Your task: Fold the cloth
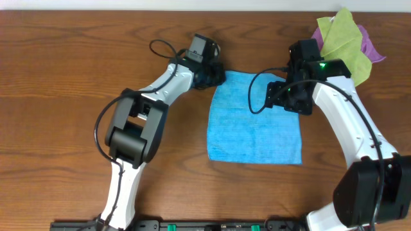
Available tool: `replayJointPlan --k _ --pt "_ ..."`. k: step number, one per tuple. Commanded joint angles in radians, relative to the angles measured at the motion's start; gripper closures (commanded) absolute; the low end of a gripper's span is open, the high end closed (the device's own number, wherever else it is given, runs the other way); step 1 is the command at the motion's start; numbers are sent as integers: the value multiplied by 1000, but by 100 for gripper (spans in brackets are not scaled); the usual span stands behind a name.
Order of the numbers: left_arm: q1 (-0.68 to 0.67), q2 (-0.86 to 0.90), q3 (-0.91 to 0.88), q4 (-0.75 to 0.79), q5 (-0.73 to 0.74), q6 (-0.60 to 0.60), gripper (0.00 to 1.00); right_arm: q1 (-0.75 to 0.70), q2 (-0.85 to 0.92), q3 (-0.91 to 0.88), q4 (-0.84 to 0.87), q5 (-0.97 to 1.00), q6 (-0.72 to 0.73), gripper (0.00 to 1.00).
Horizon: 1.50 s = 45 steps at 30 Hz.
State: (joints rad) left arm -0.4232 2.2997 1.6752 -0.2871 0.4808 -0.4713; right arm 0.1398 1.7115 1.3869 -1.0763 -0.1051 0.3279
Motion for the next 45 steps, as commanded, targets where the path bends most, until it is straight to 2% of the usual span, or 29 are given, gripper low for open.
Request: replayJointPlan --k 1,9,13,14,15,16,17,18,23,27,33,40,45 --pt "47 17 10 0 -19 16 89 4 -19 20 -2 -8 -16 22" --pt "150 17 11 0 -12 20 90 4 -19 21 -5 -8 -19 22" --pt "208 17 11 5 -12 23 85 4 -19 20 -5 -8 -23 22" --pt "217 17 11 6 -10 23 80 4 -19 20 -5 -8 -23 22" --pt "229 17 11 11 -5 23 64 4 -19 20 -5 -8 -23 22" --pt "238 17 13 15 8 23 46 4 -19 20 -5 -8 -23 22" --pt "248 17 19 16 23 23 14 4 -19 20 -4 -8 -31 22" --pt "254 17 27 16 35 23 5 4 -19 20 -3 -6 -35 21" --pt "274 14 84 3 61 23 5 4 -19 20 3 -3 -39 21" --pt "279 1 123 -106 95 23 4 -2 -15 16 2 1 -61 24" --pt "280 -42 123 -388 178 34 5 -74 2 -18 12 -41 -84 28" --pt "280 -166 123 -777 130 203 5 -243 0 -82 15 -224 -205 28" --pt "279 -346 122 -861 68 214 5 -256 -27 -139 -4 -240 -240 25"
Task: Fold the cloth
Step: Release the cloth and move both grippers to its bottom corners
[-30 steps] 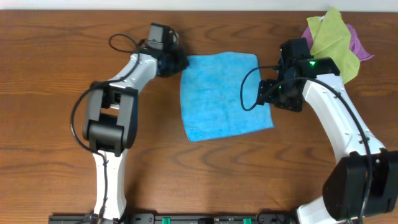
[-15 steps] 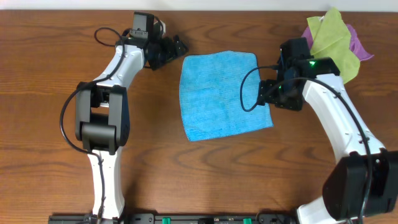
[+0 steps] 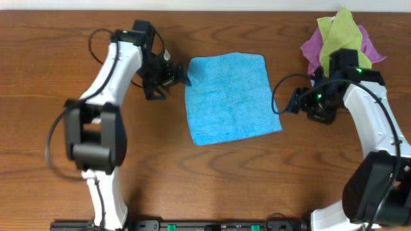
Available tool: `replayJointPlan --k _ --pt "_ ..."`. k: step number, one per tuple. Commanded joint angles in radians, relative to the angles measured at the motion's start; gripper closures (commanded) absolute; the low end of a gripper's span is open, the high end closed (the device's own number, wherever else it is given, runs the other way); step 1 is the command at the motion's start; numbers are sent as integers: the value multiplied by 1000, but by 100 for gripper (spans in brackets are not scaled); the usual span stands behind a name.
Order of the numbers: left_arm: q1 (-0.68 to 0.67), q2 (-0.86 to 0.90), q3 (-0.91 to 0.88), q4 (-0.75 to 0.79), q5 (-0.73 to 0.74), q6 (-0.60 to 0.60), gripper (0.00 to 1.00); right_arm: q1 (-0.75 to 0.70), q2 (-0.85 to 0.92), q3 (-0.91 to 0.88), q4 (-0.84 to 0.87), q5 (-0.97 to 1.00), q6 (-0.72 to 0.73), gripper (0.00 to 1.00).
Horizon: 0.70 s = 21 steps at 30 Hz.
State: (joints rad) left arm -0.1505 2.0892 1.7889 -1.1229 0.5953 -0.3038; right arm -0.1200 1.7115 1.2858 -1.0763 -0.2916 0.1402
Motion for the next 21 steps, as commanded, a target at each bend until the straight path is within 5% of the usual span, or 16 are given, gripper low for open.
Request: replayJointPlan --k 1,6,10,21 --pt "6 -172 8 -34 -58 39 5 8 -37 -53 -4 -56 -53 24" --pt "6 -373 -59 -77 -106 -26 5 27 -124 -148 38 -63 -51 24" --pt "-2 -594 -283 -41 -120 -110 5 28 -225 -212 56 -68 -52 24" --pt "-101 -1218 -1088 498 -123 -611 5 28 -337 -299 131 -113 -71 21"
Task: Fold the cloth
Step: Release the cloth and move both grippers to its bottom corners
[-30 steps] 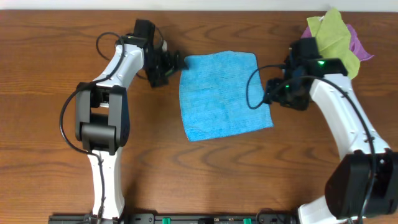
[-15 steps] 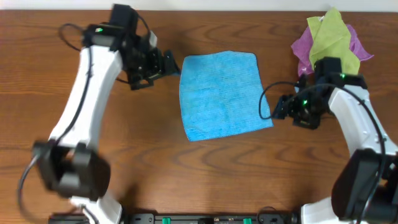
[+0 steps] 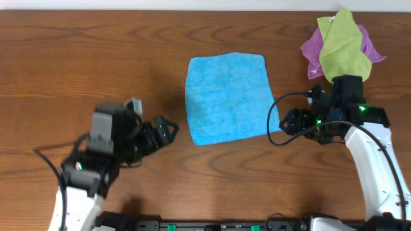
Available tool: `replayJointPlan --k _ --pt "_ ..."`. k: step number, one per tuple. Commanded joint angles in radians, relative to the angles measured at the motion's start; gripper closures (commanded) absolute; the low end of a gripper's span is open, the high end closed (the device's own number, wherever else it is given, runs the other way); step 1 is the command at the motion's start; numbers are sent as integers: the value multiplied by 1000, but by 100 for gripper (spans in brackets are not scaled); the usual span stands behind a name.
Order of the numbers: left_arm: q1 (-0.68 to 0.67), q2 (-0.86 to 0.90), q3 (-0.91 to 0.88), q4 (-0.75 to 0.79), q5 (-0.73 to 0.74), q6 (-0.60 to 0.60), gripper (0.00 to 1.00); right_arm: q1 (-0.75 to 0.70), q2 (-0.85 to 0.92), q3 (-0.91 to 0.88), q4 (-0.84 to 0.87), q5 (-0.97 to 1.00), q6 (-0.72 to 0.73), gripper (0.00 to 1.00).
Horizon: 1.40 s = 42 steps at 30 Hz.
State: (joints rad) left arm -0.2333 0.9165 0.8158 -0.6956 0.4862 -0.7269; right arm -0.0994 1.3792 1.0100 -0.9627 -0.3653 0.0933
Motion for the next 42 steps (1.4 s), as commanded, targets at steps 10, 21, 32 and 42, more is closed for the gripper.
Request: replayJointPlan --k 10,21,32,42 --pt "-29 47 -338 437 -48 -416 5 7 -2 -167 232 -140 26 21" --pt "-30 359 -338 694 -41 -449 5 7 131 -207 382 -136 108 22" --pt "-107 594 -338 930 5 -487 5 7 227 -207 431 -105 138 23" --pt "-135 686 -338 1012 2 -523 5 7 227 -207 433 -68 139 25"
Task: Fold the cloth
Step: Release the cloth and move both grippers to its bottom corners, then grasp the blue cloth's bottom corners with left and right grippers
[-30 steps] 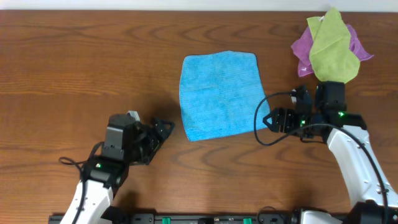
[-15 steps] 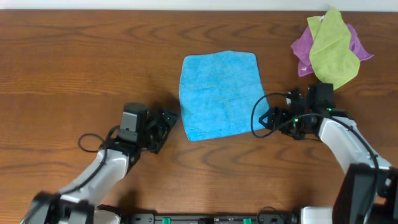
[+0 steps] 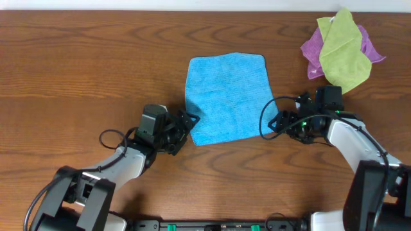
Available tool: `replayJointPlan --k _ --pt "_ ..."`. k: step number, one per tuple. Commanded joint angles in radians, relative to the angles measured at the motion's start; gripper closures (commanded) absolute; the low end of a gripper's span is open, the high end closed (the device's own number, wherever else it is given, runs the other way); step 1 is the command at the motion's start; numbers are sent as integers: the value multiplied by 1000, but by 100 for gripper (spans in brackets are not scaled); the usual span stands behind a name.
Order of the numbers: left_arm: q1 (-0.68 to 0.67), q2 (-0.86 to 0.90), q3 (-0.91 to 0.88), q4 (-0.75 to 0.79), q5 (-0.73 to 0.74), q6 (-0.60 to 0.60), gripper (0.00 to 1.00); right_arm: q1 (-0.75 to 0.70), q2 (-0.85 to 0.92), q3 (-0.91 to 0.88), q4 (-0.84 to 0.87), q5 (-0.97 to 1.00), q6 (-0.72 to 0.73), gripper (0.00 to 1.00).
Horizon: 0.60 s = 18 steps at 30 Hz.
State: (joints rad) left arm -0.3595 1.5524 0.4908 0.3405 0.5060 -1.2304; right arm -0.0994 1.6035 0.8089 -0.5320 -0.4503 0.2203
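Observation:
A blue cloth [image 3: 228,96] lies flat and unfolded in the middle of the table. My left gripper [image 3: 187,127] sits low at the cloth's front-left corner, fingers spread and pointing right at the edge, with nothing held. At the front-right corner my right gripper [image 3: 275,123] points left, its fingers apart and touching or just over the cloth's edge; the corner itself is partly hidden under them.
A heap of yellow-green cloth [image 3: 343,45] over purple cloth [image 3: 313,54] lies at the back right of the wooden table [image 3: 77,77]. Both arms reach in from the front edge, their cables looping near the wrists.
My left gripper has moved right, from bare table left of the cloth to its front-left corner. My right gripper has shifted slightly left onto the front-right corner. The cloth lies unchanged.
Both grippers were first at the cloth's back corners, the cloth lying further right. Then the cloth lay shifted left and back, with both grippers off to its sides. The left arm then stood low and clear; now both grippers are at the front corners.

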Motion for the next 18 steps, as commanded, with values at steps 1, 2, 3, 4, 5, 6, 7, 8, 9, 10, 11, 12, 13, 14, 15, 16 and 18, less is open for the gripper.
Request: replayJointPlan --k 1,2,3,4,5,6,7,8,9,10,11,12,13,14,15,16,18 --pt "-13 55 -13 -23 -19 -24 5 7 2 -6 4 18 12 25" --pt "-16 60 -13 -20 -19 -27 5 7 3 -6 7 18 12 25" --pt "-21 65 -13 -13 -19 -27 5 7 3 -6 11 18 16 26" --pt "-28 71 -13 -4 -19 -27 5 7 5 -6 17 25 29 27" --pt "-34 77 -13 6 -19 -28 5 8 5 -6 21 28 35 28" --pt "-42 82 -13 14 -19 -31 5 7 8 -6 24 28 38 28" --pt "-48 87 -13 19 -19 -34 5 8 12 -6 27 28 39 28" --pt "-55 92 -13 25 -19 -34 5 7 15 -6 27 28 39 28" --pt "-62 97 -13 30 -19 -34 5 7 20 -6 27 28 39 28" --pt "-69 103 -13 32 -19 -34 5 7 25 -6 27 28 39 28" --pt "-74 107 -13 32 -19 -34 4 7 32 -6 27 28 39 28" --pt "-78 109 -13 32 -19 -35 4 8 38 -6 27 28 38 28" --pt "-80 110 -13 31 -20 -34 4 8 45 -6 27 28 38 28" --pt "-80 110 -13 31 -19 -34 3 8 52 -6 27 28 38 29" --pt "-80 110 -13 32 -19 -34 1 9 62 -6 29 28 38 29" --pt "-80 110 -13 31 -19 -34 0 9 71 -6 29 28 38 29" --pt "-80 110 -13 32 -19 -33 11 9 89 -6 32 28 38 29"
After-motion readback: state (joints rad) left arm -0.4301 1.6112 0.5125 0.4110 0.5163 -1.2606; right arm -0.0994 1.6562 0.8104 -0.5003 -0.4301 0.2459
